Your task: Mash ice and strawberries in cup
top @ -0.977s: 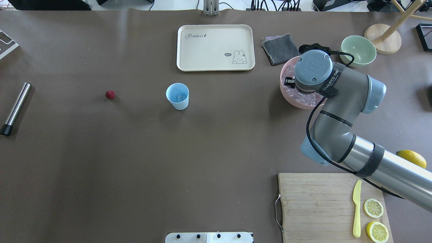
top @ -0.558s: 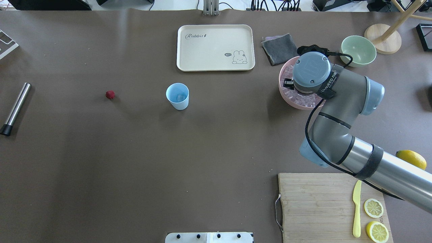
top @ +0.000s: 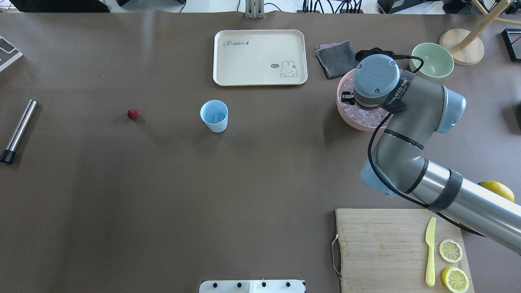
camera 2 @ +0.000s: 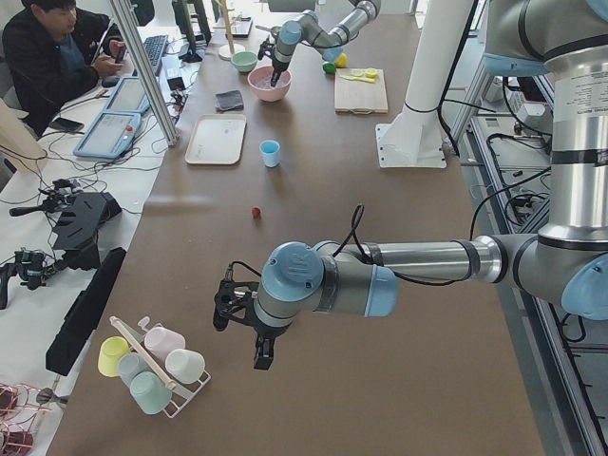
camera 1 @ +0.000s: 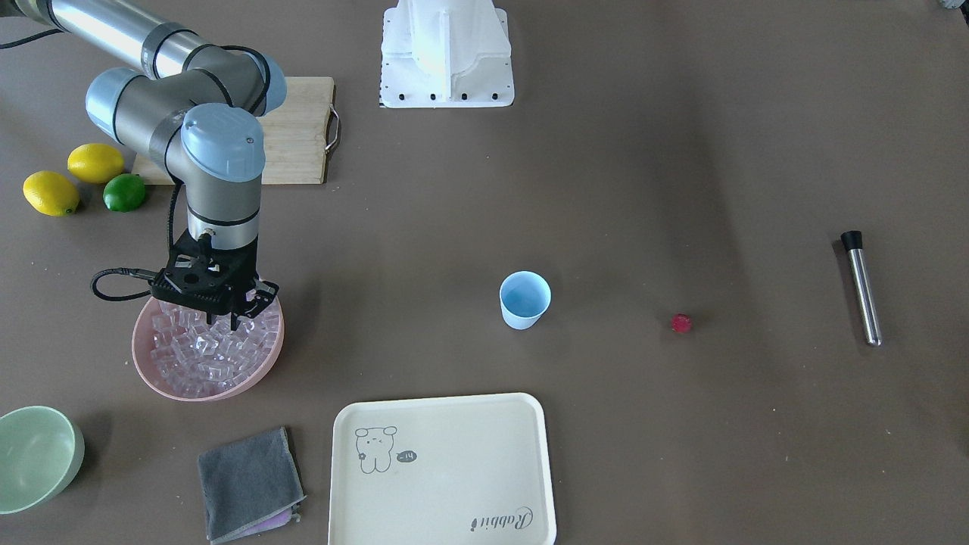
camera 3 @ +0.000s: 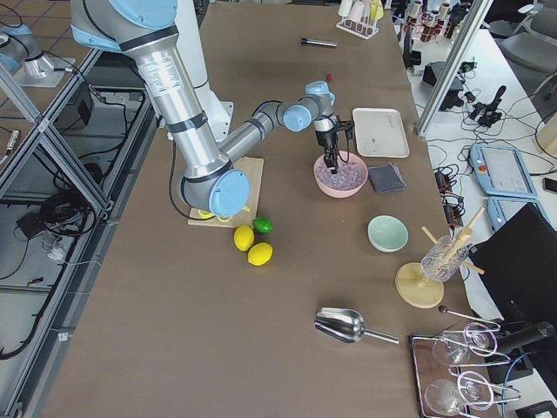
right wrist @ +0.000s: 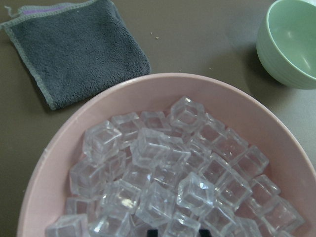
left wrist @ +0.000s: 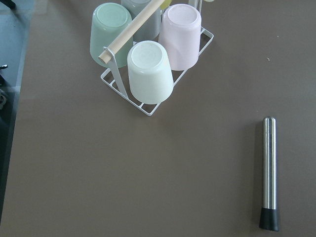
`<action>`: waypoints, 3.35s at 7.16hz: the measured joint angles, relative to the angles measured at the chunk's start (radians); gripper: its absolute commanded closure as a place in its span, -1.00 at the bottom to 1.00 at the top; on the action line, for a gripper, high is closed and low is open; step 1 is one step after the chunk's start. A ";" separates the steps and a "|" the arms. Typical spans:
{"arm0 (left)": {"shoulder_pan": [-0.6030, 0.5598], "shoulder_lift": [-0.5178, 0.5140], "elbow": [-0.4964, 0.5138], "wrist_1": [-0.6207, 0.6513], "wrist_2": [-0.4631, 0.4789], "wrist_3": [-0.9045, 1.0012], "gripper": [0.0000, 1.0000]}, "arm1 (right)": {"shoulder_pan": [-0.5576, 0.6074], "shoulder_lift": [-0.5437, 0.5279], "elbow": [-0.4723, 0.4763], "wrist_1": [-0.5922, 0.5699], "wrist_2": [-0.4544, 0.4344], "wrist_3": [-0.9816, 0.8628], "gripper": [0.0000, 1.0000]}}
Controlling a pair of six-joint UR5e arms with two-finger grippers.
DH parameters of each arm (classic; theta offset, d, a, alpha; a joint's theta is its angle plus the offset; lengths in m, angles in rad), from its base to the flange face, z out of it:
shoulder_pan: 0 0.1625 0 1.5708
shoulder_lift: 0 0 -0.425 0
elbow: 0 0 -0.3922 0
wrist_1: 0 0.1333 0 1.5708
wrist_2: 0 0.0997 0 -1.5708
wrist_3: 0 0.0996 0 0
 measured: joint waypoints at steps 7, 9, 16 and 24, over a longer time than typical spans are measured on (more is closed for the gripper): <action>0.001 -0.001 0.001 0.002 0.000 -0.001 -0.98 | -0.081 0.374 -0.115 -0.011 0.036 0.103 1.00; 0.001 -0.001 0.004 0.003 0.001 -0.002 -0.98 | -0.169 0.491 -0.238 0.077 -0.059 0.202 1.00; 0.001 0.002 0.011 0.003 0.001 -0.002 -0.98 | -0.266 0.543 -0.429 0.385 -0.234 0.221 -0.99; 0.000 0.014 0.002 0.001 -0.002 -0.002 -0.98 | -0.010 0.025 -0.004 0.366 0.125 -0.169 -0.83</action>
